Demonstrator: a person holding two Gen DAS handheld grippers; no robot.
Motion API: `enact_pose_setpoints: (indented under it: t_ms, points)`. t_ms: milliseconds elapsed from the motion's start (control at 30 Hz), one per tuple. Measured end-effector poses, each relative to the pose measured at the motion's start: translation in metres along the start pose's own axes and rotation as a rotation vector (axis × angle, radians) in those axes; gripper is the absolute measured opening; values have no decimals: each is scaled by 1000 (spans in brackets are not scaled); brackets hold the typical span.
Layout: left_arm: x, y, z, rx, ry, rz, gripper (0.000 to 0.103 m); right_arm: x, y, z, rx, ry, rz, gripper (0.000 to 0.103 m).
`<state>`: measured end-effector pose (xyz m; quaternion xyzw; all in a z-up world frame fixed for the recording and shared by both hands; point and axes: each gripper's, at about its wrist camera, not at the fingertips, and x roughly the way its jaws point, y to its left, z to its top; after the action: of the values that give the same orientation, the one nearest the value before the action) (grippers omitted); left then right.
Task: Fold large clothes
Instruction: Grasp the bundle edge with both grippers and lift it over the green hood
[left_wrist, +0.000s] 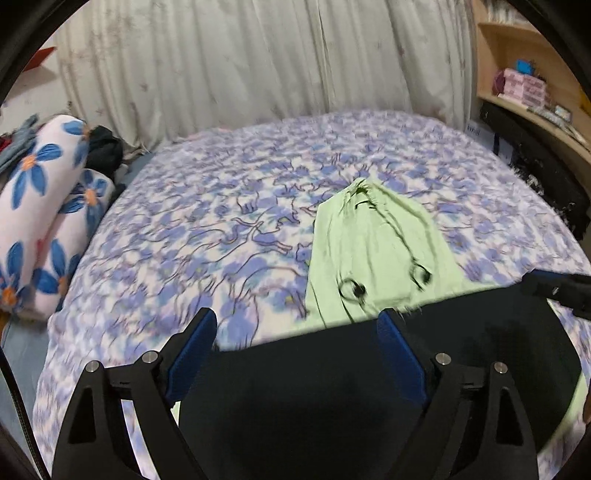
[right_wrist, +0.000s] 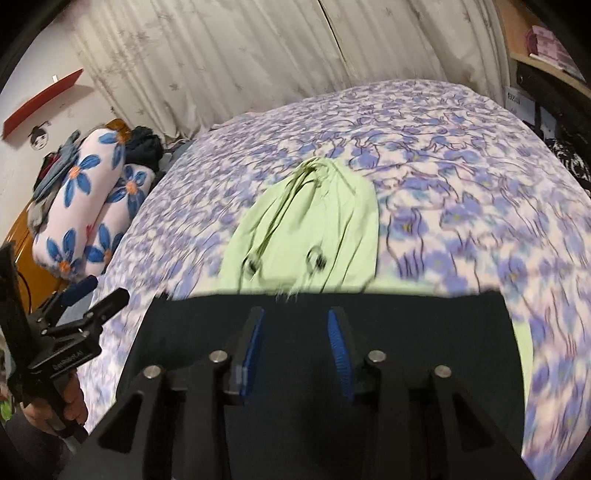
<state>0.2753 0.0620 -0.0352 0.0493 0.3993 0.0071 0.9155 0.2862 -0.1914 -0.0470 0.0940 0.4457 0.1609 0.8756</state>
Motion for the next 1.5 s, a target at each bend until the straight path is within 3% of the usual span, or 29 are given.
enact_pose_setpoints:
  t_ms: [167, 433, 500, 600, 733, 767, 800, 833, 867, 933, 967, 1067, 1300, 1500]
  points:
    - [101, 5, 51, -34, 110, -17, 87, 63, -39, 58, 91, 51, -1, 42]
    - [231, 3, 76, -77, 279, -57, 87, 163, -80, 107, 182, 164, -7, 42]
    - [255, 0, 77, -61, 304, -14, 87, 181, -84, 114, 177, 180, -19, 42]
    - [287, -2, 76, -54, 358, -7, 87, 200, -87, 121, 134, 181, -77, 42]
    - [304, 3, 75, -100, 358, -68, 87, 227, -102, 124, 173, 223, -58, 42]
    - [306, 6, 75, -112, 354, -109, 76, 229, -105, 124, 189, 223, -47, 42]
    - [305, 9, 76, -122, 339, -153, 50, 230, -108, 123, 203, 206, -25, 42]
    - [303, 13, 77, -133, 323, -190, 33, 228, -108, 122, 205, 185, -2, 42]
    - [299, 16, 77, -152, 316, -262, 2, 226, -106, 122, 193, 172, 16, 41]
    - [289, 16, 78, -141, 276, -238, 1, 217, -95, 120, 137, 156, 25, 10]
    - [280, 13, 78, -111, 248, -218, 1, 211, -91, 119, 121, 147, 24, 2]
    - [248, 12, 77, -76, 190, -177, 0, 178, -73, 115, 55, 90, 37, 2]
    - [154, 41, 71, -107, 112, -215, 0, 75, -49, 93, -13, -44, 118, 2]
    - [64, 57, 13, -119, 88, -304, 0, 6, -30, 35, -46, -88, 174, 2]
